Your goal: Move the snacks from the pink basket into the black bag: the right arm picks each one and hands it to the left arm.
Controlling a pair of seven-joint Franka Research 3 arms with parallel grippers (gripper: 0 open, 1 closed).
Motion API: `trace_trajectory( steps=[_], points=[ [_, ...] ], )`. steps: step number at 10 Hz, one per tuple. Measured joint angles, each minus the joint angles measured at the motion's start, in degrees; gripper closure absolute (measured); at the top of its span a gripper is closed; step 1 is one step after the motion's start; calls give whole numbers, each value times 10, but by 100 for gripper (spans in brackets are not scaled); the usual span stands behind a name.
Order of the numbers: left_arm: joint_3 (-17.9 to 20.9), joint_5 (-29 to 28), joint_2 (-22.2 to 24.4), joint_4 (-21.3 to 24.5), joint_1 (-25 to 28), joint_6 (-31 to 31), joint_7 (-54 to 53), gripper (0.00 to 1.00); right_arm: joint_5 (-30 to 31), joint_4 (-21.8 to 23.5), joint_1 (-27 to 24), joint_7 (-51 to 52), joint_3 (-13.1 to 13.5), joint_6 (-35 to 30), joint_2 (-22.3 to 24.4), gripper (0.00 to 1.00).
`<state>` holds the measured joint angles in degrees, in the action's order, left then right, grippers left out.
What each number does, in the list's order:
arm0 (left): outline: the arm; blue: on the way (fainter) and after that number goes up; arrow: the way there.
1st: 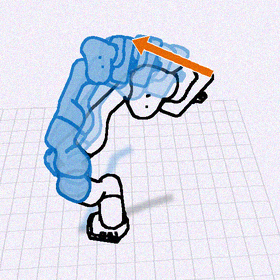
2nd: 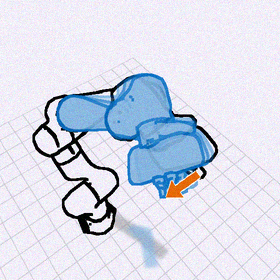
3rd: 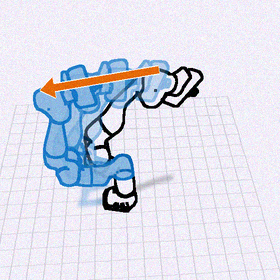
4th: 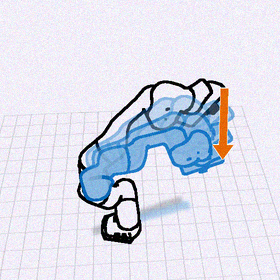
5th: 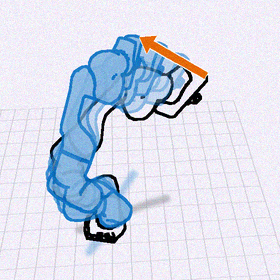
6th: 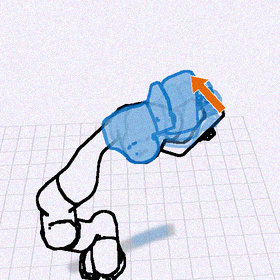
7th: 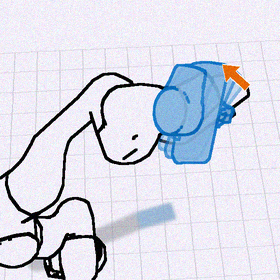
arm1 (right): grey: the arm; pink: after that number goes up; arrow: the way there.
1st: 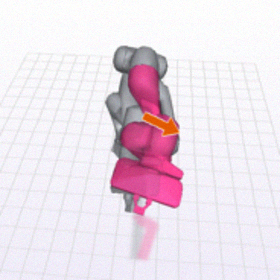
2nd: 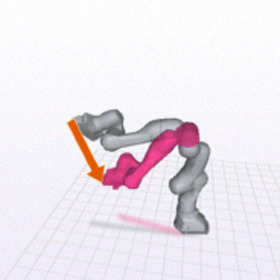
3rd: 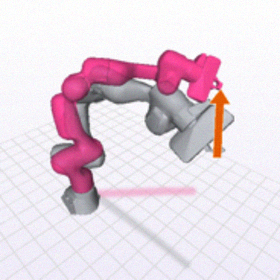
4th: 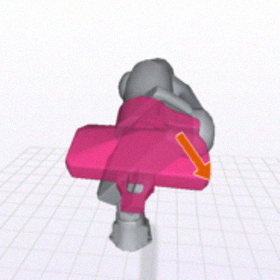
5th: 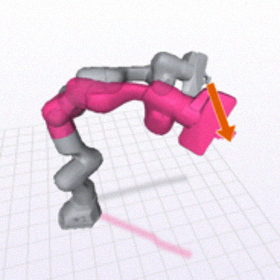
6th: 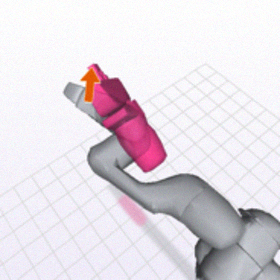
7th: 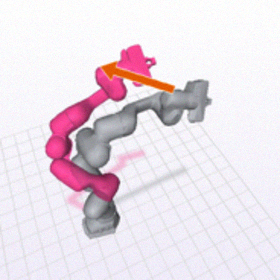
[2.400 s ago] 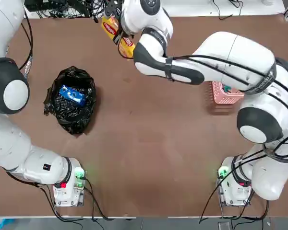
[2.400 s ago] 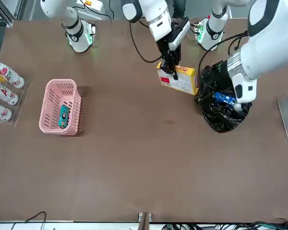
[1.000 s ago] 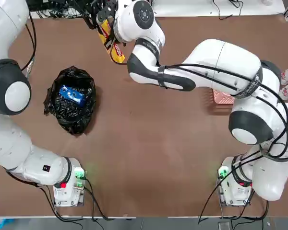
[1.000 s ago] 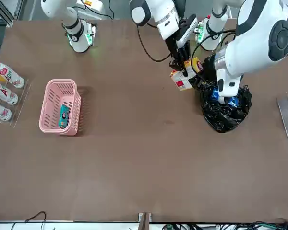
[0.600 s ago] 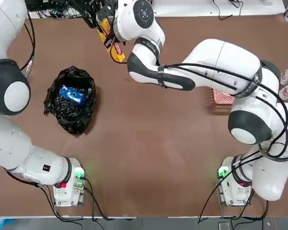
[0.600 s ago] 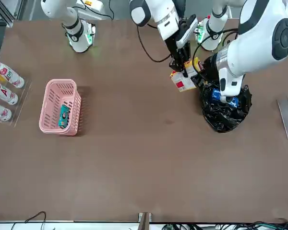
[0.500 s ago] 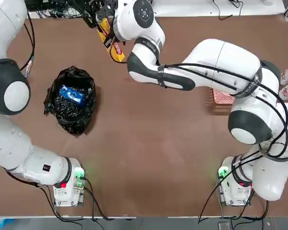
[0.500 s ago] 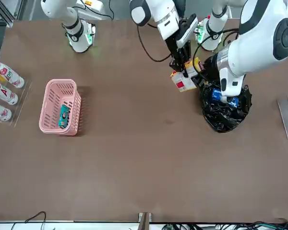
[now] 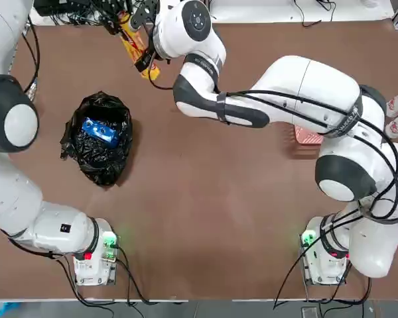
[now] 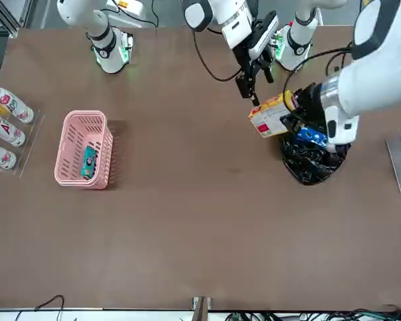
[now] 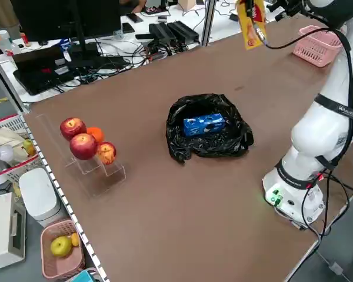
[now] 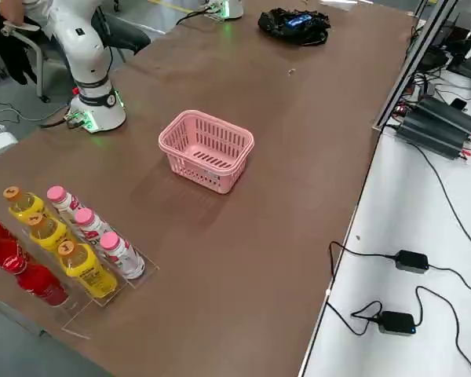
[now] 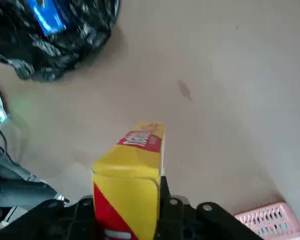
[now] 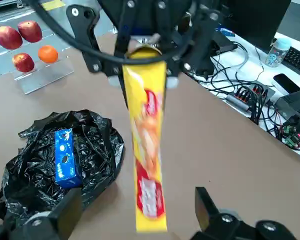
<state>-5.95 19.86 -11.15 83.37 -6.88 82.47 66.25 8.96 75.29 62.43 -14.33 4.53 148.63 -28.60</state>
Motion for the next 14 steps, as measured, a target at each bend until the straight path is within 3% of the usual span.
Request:
trace_trajectory(
  steps=[4, 7, 11, 14],
  points=[
    [3, -17, -7, 43, 122, -7, -109, 67, 0, -3, -7, -15, 8, -13, 2, 0],
    [3, -17, -12, 121, 198, -8, -110, 67, 0, 13, -64, -10, 13, -55, 24, 0],
    [2, 14, -13, 207, 285, -6, -93, 67, -10, 116, -138, -7, 14, -67, 92, 0],
    [2, 52, -13, 252, 329, -5, -89, 67, -23, 176, -186, -41, 15, -211, 161, 0]
  ],
)
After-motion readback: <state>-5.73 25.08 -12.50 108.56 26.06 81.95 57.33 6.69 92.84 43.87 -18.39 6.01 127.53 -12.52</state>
